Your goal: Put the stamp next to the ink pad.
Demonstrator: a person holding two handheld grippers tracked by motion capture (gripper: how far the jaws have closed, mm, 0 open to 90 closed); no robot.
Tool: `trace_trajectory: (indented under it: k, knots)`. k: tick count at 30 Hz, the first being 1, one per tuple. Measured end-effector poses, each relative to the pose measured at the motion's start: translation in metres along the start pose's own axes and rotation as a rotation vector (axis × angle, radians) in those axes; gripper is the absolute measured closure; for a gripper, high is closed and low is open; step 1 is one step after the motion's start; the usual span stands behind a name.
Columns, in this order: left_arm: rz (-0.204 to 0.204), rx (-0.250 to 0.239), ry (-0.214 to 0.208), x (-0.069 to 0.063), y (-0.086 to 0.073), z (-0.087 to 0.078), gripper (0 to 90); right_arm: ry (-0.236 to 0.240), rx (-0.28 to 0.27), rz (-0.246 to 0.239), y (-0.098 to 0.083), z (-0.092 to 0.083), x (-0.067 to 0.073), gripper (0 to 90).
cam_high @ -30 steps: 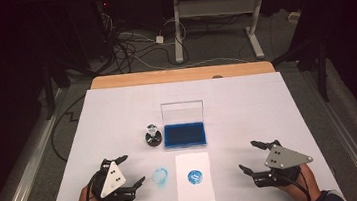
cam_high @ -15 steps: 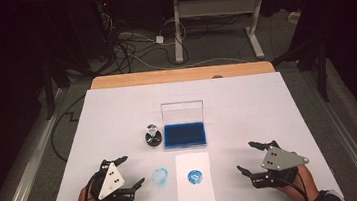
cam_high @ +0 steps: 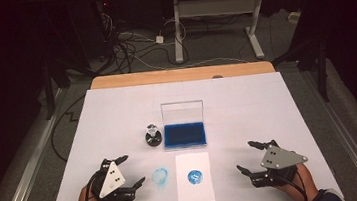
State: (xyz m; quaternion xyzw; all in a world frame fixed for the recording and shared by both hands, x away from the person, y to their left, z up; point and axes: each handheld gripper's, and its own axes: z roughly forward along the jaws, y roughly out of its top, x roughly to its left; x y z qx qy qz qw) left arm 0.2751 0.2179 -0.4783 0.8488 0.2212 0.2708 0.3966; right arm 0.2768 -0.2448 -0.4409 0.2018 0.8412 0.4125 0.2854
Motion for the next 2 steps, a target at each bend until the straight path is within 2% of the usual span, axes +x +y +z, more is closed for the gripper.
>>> trace_trajectory:
  k: [2]
  knots:
    - [0.000, 0.002, 0.002, 0.0002, 0.0005, 0.0003, 14.9, 0.005, 0.002, 0.006, -0.0012, 0.0004, -0.0011, 22.0]
